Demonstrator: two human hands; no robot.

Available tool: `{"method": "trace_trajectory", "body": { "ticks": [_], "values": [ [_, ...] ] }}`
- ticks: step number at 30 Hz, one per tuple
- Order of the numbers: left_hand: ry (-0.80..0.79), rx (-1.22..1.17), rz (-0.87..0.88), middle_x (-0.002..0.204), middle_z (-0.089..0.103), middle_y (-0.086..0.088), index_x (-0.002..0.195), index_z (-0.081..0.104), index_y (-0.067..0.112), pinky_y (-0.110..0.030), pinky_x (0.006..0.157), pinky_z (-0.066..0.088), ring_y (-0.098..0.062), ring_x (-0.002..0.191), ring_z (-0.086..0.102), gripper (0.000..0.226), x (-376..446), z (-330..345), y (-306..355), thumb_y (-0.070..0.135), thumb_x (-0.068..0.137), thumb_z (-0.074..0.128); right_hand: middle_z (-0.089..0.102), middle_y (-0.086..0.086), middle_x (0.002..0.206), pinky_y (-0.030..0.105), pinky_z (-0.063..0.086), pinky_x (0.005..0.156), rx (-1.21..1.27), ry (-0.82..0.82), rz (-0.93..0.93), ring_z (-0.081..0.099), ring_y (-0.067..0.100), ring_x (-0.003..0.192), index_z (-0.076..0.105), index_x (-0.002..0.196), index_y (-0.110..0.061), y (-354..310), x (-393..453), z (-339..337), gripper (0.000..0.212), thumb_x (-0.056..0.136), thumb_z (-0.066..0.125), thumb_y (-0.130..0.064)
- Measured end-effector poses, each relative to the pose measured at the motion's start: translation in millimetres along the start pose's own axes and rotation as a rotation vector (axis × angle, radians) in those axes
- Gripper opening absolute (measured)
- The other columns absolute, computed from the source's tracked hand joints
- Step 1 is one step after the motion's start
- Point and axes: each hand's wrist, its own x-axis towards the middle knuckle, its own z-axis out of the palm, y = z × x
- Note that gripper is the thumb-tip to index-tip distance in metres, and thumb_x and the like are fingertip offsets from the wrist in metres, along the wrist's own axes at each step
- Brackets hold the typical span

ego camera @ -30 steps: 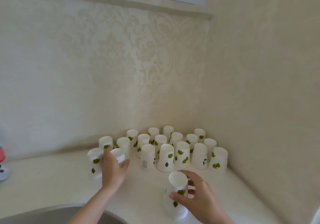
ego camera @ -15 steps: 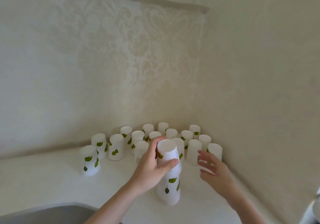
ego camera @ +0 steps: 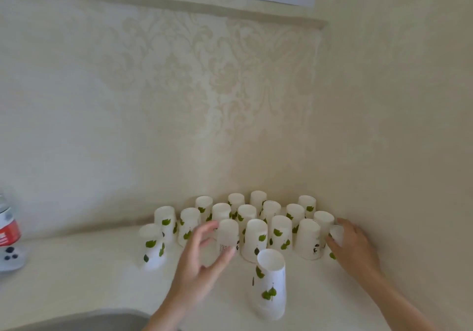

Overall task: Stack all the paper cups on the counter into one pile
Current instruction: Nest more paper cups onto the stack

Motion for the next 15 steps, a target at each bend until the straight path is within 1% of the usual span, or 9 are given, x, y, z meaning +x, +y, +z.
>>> {"method": "trace_trajectory", "body": {
  "ticks": [2, 4, 6, 7, 8, 10, 12, 14, 15],
  "values": [
    [0.332, 0.154, 0.058, 0.124, 0.058, 0.015, 0.118, 0.054, 0.033, -0.025, 0.099, 0.04, -0.013, 0.123, 0.051, 0.05, 10, -46, -12, 0.026, 0.076, 0.079, 0.054, 0.017, 0.132, 0.044, 0.044, 0.093, 0.135, 0.037, 0.007, 0.05, 0.036, 0.12, 0.038, 0.14, -0.017, -8, -5, -12, 0.061, 0.086, 0.064, -0.03],
    [0.524, 0.351, -0.004, 0.127, 0.053, 0.0, 0.125, 0.051, 0.021, -0.031, 0.095, 0.04, -0.028, 0.125, 0.043, 0.06, 22, -82, -27, 0.02, 0.074, 0.082, 0.053, 0.012, 0.131, 0.043, 0.043, 0.092, 0.272, 0.142, -0.082, 0.051, 0.034, 0.116, 0.034, 0.14, -0.022, -25, -15, -36, 0.066, 0.084, 0.068, -0.031],
    [0.515, 0.425, -0.187, 0.137, 0.043, -0.01, 0.134, 0.044, 0.016, -0.039, 0.1, 0.036, -0.033, 0.133, 0.033, 0.076, 32, -103, -45, 0.024, 0.07, 0.085, 0.056, -0.004, 0.119, 0.037, 0.045, 0.086, 0.38, 0.162, -0.248, 0.057, 0.023, 0.103, 0.036, 0.136, -0.03, -54, -29, -65, 0.068, 0.08, 0.073, -0.034],
    [0.47, 0.416, -0.275, 0.141, 0.039, -0.012, 0.138, 0.041, 0.015, -0.043, 0.105, 0.034, -0.033, 0.137, 0.03, 0.085, 34, -109, -53, 0.03, 0.068, 0.086, 0.057, -0.012, 0.112, 0.032, 0.046, 0.082, 0.429, 0.11, -0.321, 0.059, 0.015, 0.096, 0.037, 0.133, -0.034, -71, -38, -76, 0.067, 0.078, 0.074, -0.036],
    [0.42, 0.402, -0.333, 0.143, 0.037, -0.013, 0.14, 0.038, 0.015, -0.046, 0.108, 0.033, -0.033, 0.138, 0.029, 0.095, 37, -112, -62, 0.039, 0.063, 0.086, 0.057, -0.018, 0.109, 0.029, 0.048, 0.08, 0.465, 0.033, -0.376, 0.06, 0.008, 0.094, 0.038, 0.131, -0.037, -86, -47, -83, 0.064, 0.077, 0.073, -0.04],
    [0.355, 0.374, -0.349, 0.139, 0.041, -0.012, 0.14, 0.035, 0.012, -0.046, 0.106, 0.038, -0.032, 0.133, 0.038, 0.109, 40, -110, -68, 0.055, 0.05, 0.08, 0.056, -0.021, 0.115, 0.031, 0.053, 0.083, 0.497, -0.108, -0.454, 0.061, 0.007, 0.102, 0.039, 0.13, -0.042, -106, -64, -85, 0.06, 0.077, 0.068, -0.048],
    [0.346, 0.31, -0.353, 0.132, 0.047, -0.01, 0.139, 0.033, 0.01, -0.04, 0.093, 0.041, -0.03, 0.119, 0.049, 0.101, 42, -102, -72, 0.044, 0.058, 0.083, 0.05, -0.027, 0.122, 0.036, 0.053, 0.09, 0.455, -0.179, -0.506, 0.056, 0.008, 0.113, 0.036, 0.133, -0.042, -113, -78, -75, 0.06, 0.081, 0.064, -0.051],
    [0.368, 0.276, -0.405, 0.132, 0.053, -0.013, 0.142, 0.028, 0.009, -0.039, 0.086, 0.041, -0.032, 0.112, 0.056, 0.09, 42, -96, -78, 0.023, 0.073, 0.083, 0.043, -0.033, 0.123, 0.032, 0.049, 0.095, 0.427, -0.216, -0.544, 0.05, 0.003, 0.116, 0.034, 0.135, -0.041, -112, -89, -61, 0.059, 0.084, 0.062, -0.05],
    [0.375, 0.283, -0.427, 0.131, 0.056, -0.015, 0.142, 0.028, 0.01, -0.04, 0.084, 0.042, -0.035, 0.11, 0.058, 0.087, 42, -95, -82, 0.02, 0.075, 0.082, 0.044, -0.03, 0.125, 0.027, 0.046, 0.096, 0.407, -0.221, -0.559, 0.047, 0.001, 0.116, 0.033, 0.136, -0.039, -111, -93, -54, 0.059, 0.085, 0.061, -0.049]
  ]
}}
